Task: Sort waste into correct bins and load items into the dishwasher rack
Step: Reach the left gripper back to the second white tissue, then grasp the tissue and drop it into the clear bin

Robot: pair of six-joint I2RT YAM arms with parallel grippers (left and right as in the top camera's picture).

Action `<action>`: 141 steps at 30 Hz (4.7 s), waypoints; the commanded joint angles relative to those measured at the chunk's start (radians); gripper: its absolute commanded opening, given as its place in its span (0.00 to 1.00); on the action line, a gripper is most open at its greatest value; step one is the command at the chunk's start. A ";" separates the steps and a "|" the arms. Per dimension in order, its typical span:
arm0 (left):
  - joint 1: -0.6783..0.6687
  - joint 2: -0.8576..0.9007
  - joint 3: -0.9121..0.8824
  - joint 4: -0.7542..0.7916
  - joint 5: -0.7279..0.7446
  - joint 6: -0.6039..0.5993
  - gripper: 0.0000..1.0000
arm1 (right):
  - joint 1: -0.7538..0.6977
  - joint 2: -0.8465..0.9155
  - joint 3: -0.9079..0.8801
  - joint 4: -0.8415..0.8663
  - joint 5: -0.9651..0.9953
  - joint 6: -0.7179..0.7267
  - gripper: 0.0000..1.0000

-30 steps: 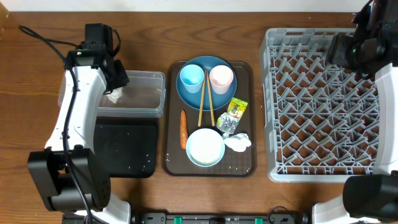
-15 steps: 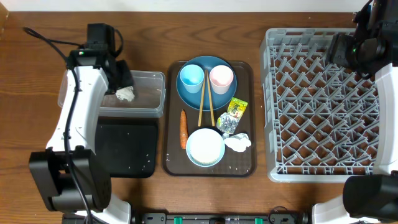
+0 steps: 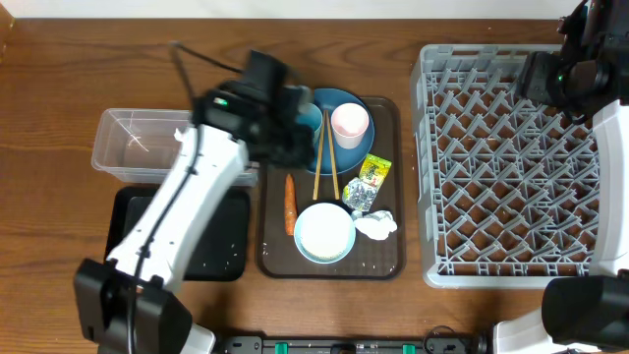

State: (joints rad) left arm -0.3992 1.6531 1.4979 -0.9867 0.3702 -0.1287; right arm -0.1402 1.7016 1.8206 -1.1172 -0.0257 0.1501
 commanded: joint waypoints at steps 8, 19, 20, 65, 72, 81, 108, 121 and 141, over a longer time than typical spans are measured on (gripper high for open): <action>-0.302 0.008 -0.004 0.069 -0.099 0.267 0.47 | -0.003 -0.002 0.017 -0.001 -0.002 0.014 0.67; -0.418 0.115 -0.004 0.077 -0.094 0.356 0.47 | -0.003 -0.002 0.017 -0.001 -0.002 0.014 0.67; -0.427 0.131 -0.004 0.082 -0.094 0.368 0.47 | -0.003 -0.002 0.017 -0.001 -0.002 0.014 0.67; -0.520 0.417 -0.005 0.086 -0.148 0.405 0.17 | -0.003 -0.002 0.017 -0.024 -0.001 0.014 0.69; -0.520 0.343 0.010 0.064 -0.230 0.405 0.30 | -0.003 -0.002 0.017 -0.023 -0.001 0.014 0.69; -0.520 0.228 0.014 0.081 -0.233 0.405 0.43 | -0.003 -0.002 0.017 -0.023 -0.001 0.014 0.69; -0.520 0.423 -0.007 0.137 -0.233 0.405 0.08 | -0.003 -0.002 0.017 -0.012 -0.001 0.014 0.70; -0.448 0.204 0.116 0.107 -0.234 0.353 0.06 | -0.003 -0.002 0.017 -0.010 -0.001 0.014 0.70; 0.396 -0.061 0.101 0.018 -0.383 0.024 0.09 | -0.003 -0.002 0.017 -0.010 -0.001 0.013 0.70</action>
State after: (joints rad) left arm -0.1009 1.5822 1.6142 -0.9535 0.0067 -0.0444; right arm -0.1402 1.7016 1.8206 -1.1309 -0.0261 0.1501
